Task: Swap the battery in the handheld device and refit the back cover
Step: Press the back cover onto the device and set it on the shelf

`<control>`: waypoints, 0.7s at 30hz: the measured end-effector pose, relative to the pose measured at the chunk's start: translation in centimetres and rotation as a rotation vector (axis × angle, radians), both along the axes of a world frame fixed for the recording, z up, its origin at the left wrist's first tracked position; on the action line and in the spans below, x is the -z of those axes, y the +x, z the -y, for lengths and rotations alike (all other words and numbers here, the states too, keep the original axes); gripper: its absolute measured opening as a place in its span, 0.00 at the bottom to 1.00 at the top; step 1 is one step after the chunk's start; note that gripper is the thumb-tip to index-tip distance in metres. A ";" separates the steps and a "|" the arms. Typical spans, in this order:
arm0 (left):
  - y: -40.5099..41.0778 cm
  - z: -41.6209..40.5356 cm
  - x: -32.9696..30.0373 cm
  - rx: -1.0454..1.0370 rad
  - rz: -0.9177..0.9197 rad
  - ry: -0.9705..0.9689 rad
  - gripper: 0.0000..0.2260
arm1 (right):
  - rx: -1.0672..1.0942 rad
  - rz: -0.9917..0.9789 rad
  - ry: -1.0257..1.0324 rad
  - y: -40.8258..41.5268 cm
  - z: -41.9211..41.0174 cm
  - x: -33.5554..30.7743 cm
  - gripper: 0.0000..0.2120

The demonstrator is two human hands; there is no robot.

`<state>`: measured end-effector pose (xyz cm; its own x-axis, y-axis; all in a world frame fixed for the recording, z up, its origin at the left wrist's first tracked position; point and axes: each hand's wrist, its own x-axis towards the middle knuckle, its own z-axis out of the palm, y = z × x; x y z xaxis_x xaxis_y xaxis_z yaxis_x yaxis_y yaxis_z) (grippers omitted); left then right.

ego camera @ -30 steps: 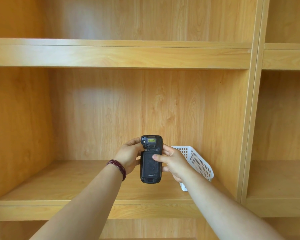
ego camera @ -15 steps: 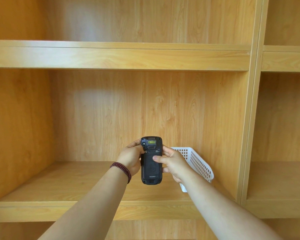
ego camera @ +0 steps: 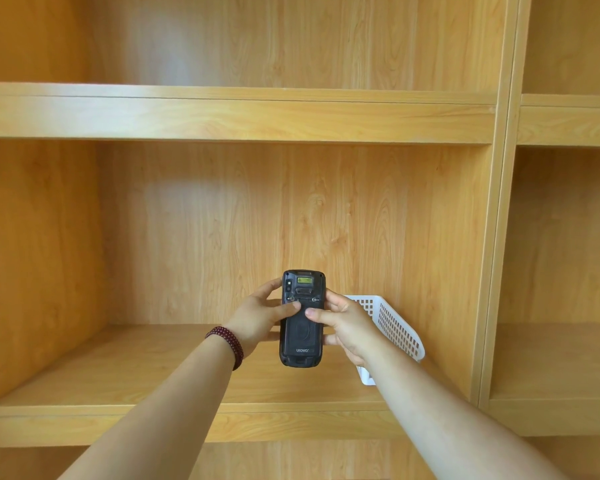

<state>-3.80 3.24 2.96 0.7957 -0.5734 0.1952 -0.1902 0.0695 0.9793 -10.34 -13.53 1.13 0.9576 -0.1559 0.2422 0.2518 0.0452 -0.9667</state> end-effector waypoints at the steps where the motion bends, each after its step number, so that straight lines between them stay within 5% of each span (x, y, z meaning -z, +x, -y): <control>1: 0.0 0.0 0.0 -0.016 0.010 0.012 0.21 | -0.005 -0.007 0.005 0.0 -0.1 -0.1 0.19; 9: 0.2 0.5 -0.2 -0.097 0.013 -0.019 0.21 | 0.039 -0.028 -0.008 -0.1 -0.8 -1.2 0.14; 16: -0.5 -0.6 0.0 0.046 0.023 0.172 0.28 | 0.044 -0.029 -0.024 -0.2 -0.2 -1.0 0.11; 21: -0.2 -0.5 0.6 -0.002 0.037 0.115 0.29 | -0.004 -0.075 -0.067 -0.1 0.0 -0.3 0.16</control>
